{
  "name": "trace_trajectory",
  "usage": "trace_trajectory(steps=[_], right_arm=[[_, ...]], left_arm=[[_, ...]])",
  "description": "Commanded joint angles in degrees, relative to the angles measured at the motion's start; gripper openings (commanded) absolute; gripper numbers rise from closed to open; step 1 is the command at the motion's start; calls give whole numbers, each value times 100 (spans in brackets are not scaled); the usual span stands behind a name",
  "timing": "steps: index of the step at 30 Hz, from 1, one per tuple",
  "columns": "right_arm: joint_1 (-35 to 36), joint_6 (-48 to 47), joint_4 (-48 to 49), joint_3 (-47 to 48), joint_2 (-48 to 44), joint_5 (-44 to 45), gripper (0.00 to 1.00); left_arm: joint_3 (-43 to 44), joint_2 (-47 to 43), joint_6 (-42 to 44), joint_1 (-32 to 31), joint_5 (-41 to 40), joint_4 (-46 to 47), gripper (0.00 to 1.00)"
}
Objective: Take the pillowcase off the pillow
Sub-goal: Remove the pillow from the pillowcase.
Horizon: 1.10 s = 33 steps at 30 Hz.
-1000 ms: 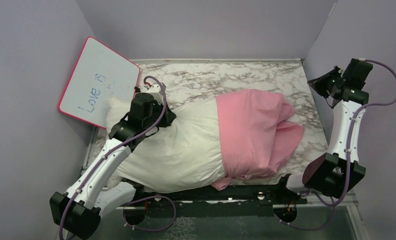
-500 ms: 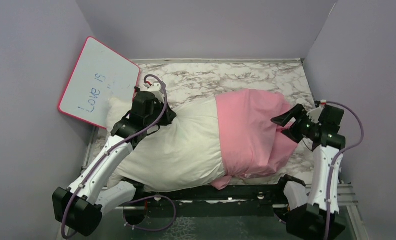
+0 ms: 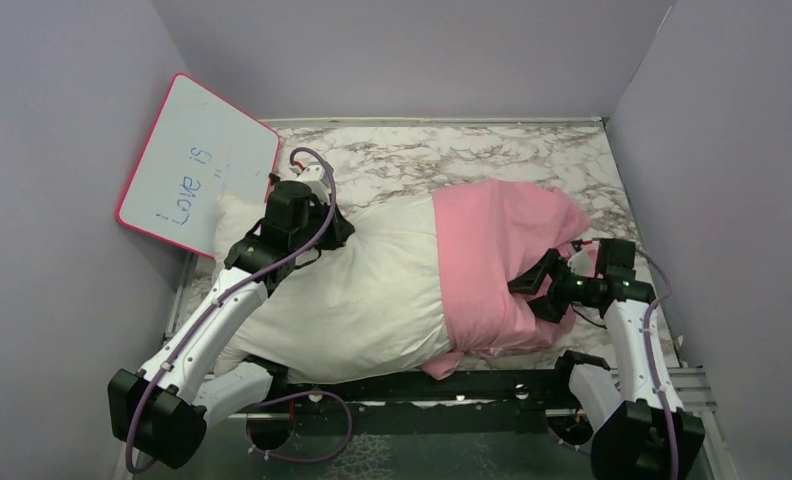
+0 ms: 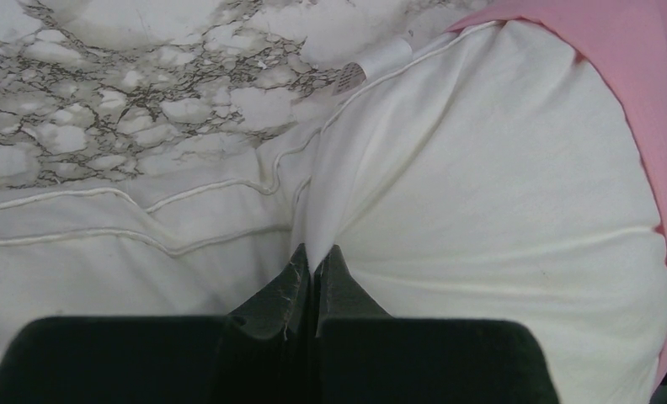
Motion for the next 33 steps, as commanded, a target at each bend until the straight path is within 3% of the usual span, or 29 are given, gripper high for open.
trace_trajectory(steps=[1, 2, 4, 5, 9, 13, 16, 28, 33], right_arm=[[760, 78, 690, 56, 353, -478, 63], [895, 225, 849, 79, 400, -394, 49], [934, 621, 1167, 77, 415, -176, 12], [936, 796, 1214, 164, 402, 177, 2], [933, 1151, 1020, 1070, 279, 2265, 1], [926, 1075, 563, 2279, 516, 4901, 1], [920, 1031, 611, 2850, 709, 5982, 1], [344, 478, 674, 4406, 1760, 6269, 1], [-60, 192, 506, 4815, 2234, 5211, 1]], left_arm=[[-182, 71, -105, 47, 124, -584, 0], [-182, 71, -107, 48, 146, -577, 0], [-182, 66, -112, 47, 159, -568, 0], [-189, 47, -104, 47, 159, -575, 0], [-317, -89, -108, 48, 58, -579, 0], [-488, -142, -69, 56, -52, -653, 0], [-577, -206, -43, 78, -205, -681, 0], [-782, -344, 68, 144, -649, -843, 0], [-700, -364, 92, 169, -685, -873, 0]])
